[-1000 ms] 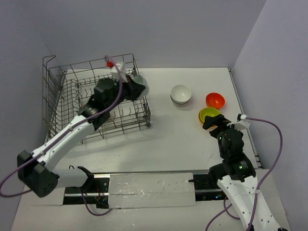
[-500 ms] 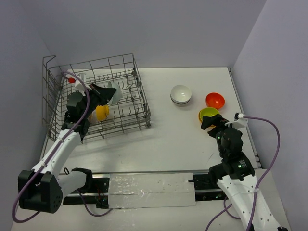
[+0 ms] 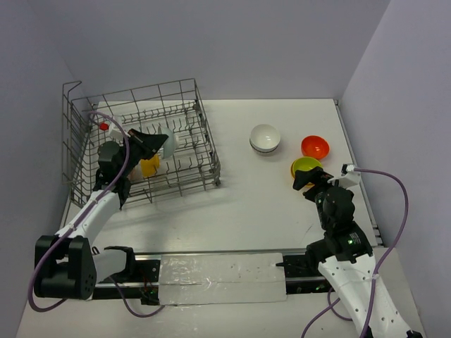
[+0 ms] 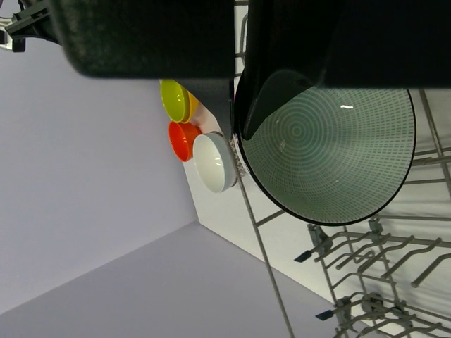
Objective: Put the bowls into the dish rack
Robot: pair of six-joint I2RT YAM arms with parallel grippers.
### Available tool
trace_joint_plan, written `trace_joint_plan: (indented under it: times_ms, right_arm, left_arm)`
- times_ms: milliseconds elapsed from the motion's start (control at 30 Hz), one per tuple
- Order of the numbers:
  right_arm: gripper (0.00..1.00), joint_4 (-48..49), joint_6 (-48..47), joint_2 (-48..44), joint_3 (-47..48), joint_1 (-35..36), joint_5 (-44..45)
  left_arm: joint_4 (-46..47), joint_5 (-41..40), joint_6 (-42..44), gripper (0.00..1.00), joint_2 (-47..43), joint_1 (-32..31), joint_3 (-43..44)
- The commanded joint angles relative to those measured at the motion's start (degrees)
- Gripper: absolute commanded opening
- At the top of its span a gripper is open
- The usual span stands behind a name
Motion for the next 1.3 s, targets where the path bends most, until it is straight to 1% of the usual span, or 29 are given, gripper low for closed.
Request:
trace_joint_plan:
  times_ms: [0,100,367,600,867,1100,1167,1267]
  right_arm:
    - [0.89,2.77,-0.8,-0.09,-0.54,0.04,0.04]
    - [0.89,2.86,-0.8,-0.27,-0.63,0.04,0.13]
    - [0.89,2.86,-0.8,0.0,-0.55,0.04,-0.04]
    - [0.89,3.03,-0.89,-0.36,-0.81,0.04,-0.04]
    - [0.88,3.21,-0.89,-0.35,-0.72,0.04,-0.31]
    - [0.88,3.21,-0.89,-0.62,-0.9,0.04,-0.4]
    - [0.88,3.29,-0.89,-0.53,-0.81,0.04,-0.48]
    - [0.88,3.21,-0.89,-0.44,-0.72,0.12,-0.48]
  left_arm:
    - [6.79,0.86,-1.54,0.0,0.14,1.3,-0.39]
    - [5.9,1.38,-1.36,0.0,1.1,2.0,-0.13]
    - [8.09,3.84,-3.29,0.0,4.27,2.88,-1.36]
    - [6.43,3.67,-3.47,0.0,5.06,3.41,-2.06]
    - [7.84,4.99,-6.19,0.0,6.3,4.55,-3.91]
    - [3.54,3.76,-5.32,0.0,5.5,5.17,-3.82]
    - [0.81,3.23,-4.53,0.0,5.07,6.74,-3.3]
    - [-2.09,2.61,-3.82,0.0,4.71,7.36,-2.86]
